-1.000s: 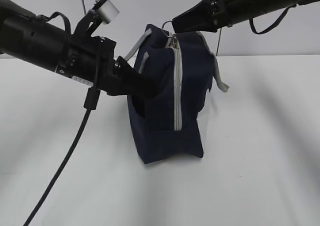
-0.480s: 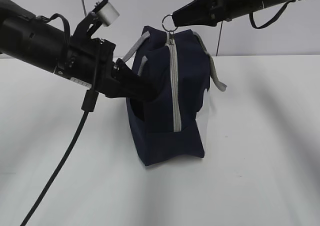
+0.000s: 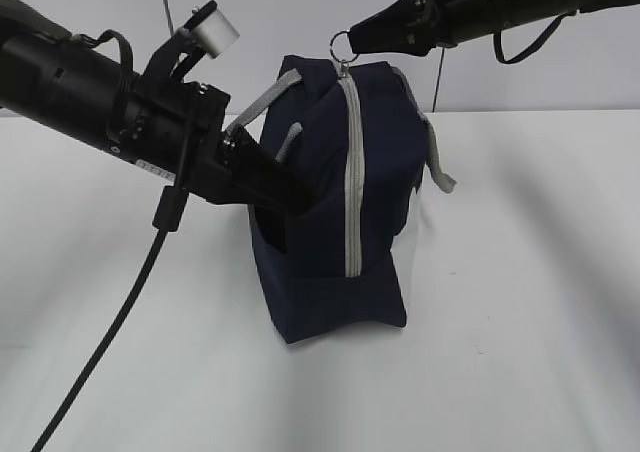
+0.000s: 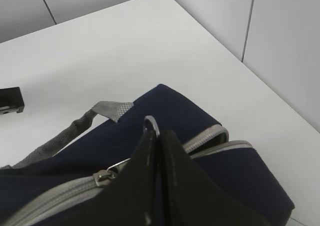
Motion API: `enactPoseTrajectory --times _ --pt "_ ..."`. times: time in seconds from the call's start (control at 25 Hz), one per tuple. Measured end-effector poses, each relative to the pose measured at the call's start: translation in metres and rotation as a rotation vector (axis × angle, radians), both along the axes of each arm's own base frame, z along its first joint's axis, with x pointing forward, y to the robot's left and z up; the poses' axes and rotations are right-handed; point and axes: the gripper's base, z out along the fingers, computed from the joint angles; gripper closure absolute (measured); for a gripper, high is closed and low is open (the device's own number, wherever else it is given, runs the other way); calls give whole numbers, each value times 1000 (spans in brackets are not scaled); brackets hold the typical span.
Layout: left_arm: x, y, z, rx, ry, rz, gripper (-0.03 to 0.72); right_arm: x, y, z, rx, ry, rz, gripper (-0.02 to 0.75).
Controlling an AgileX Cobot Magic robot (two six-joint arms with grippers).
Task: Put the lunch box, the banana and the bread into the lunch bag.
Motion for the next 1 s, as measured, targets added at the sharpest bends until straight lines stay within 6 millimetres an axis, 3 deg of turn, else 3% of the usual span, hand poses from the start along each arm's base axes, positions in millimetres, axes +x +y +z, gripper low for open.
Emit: enactPoseTrajectory --times 0.16,0.4,0.72,1.0 --pt "-2 0 0 1 10 -16 683 8 1 -8 12 10 -7 738" --pt "-7 0 0 -3 42 -64 683 31 2 -2 29 -54 -30 738" --pt "-9 0 -1 19 84 -61 683 60 4 -21 39 -68 -31 738" --pt "-13 2 -2 28 105 -45 683 75 -20 -43 66 -19 -32 738"
